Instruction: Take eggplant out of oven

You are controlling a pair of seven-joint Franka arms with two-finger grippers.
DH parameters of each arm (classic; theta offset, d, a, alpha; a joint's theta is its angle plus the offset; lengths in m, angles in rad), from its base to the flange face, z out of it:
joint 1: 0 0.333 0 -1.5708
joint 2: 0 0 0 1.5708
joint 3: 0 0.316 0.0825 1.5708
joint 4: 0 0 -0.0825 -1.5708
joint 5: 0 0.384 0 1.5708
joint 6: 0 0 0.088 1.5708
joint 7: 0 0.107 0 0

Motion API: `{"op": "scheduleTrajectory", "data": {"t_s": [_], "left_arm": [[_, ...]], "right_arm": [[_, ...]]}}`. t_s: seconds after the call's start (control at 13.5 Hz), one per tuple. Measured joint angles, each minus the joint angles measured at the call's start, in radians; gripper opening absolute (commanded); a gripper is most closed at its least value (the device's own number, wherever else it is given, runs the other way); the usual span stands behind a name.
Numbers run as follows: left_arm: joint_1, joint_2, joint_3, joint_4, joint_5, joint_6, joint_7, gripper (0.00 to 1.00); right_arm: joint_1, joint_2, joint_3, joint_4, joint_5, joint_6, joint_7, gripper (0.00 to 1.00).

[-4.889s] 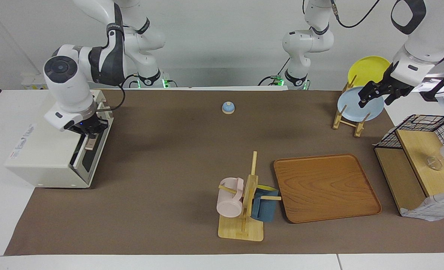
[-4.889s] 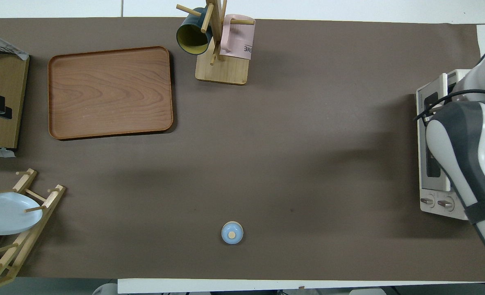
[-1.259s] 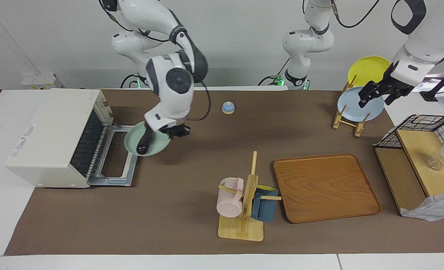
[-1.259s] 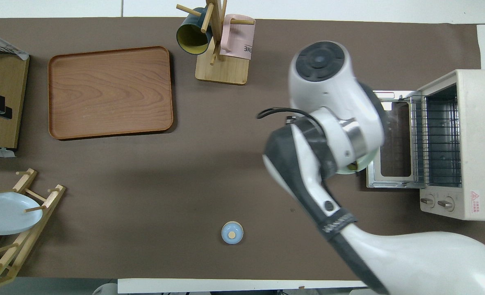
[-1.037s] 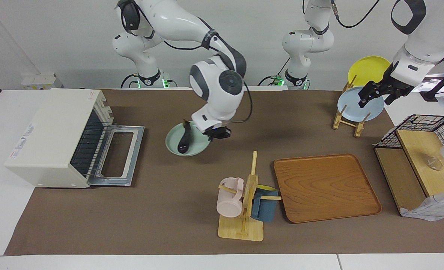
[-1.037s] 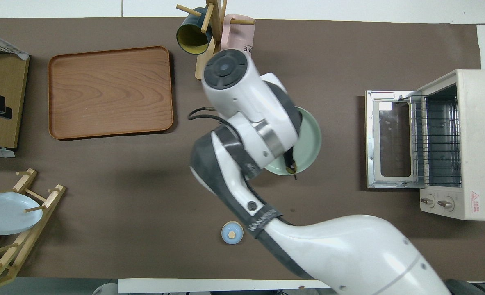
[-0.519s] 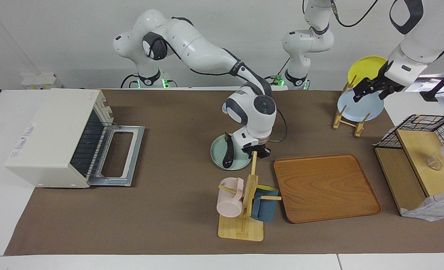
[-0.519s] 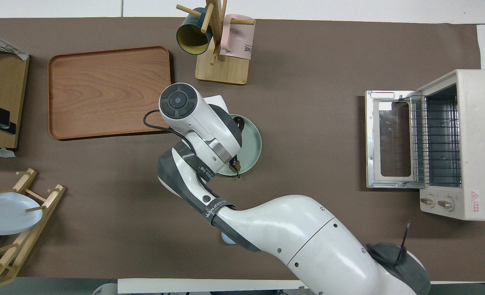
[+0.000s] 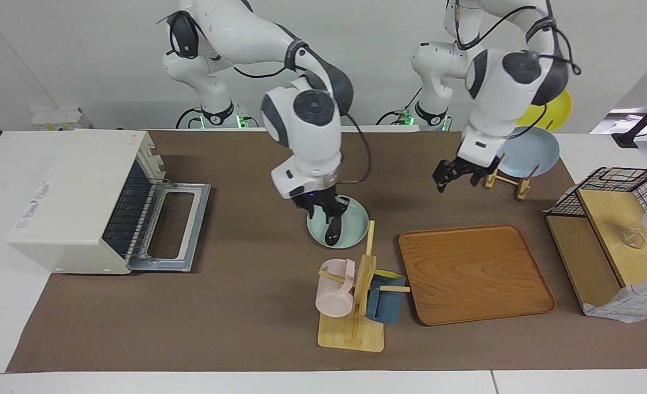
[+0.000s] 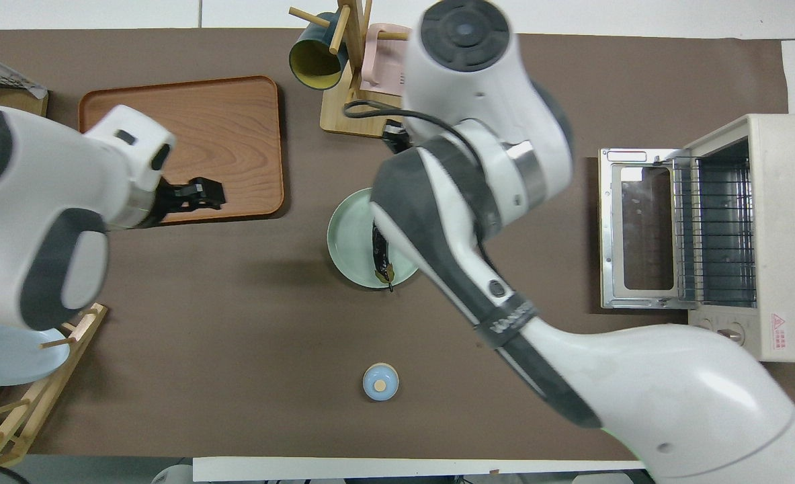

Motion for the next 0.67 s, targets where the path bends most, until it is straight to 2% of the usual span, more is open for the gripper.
{"op": "scheduleTrajectory", "data": {"t_s": [0.07, 0.22, 0.37, 0.52, 0.67], "left_arm": [[-0.077, 0.070, -0.003, -0.001, 0.000, 0.105, -0.103, 1.00], [-0.174, 0.175, -0.006, 0.005, -0.004, 0.226, -0.204, 1.00], [-0.226, 0.242, -0.005, 0.014, -0.030, 0.306, -0.262, 1.00], [-0.261, 0.280, -0.004, 0.022, -0.040, 0.336, -0.275, 1.00], [-0.275, 0.286, -0.004, 0.031, -0.041, 0.343, -0.280, 0.99]], "right_arm": [[-0.063, -0.059, 0.000, -0.134, -0.002, 0.050, -0.083, 0.02], [-0.150, -0.135, 0.000, -0.358, -0.017, 0.166, -0.211, 0.00], [-0.228, -0.172, 0.001, -0.519, -0.066, 0.268, -0.299, 0.00], [-0.291, -0.170, 0.001, -0.601, -0.094, 0.343, -0.354, 0.00], [-0.301, -0.154, 0.003, -0.624, -0.112, 0.361, -0.362, 0.00]]}}
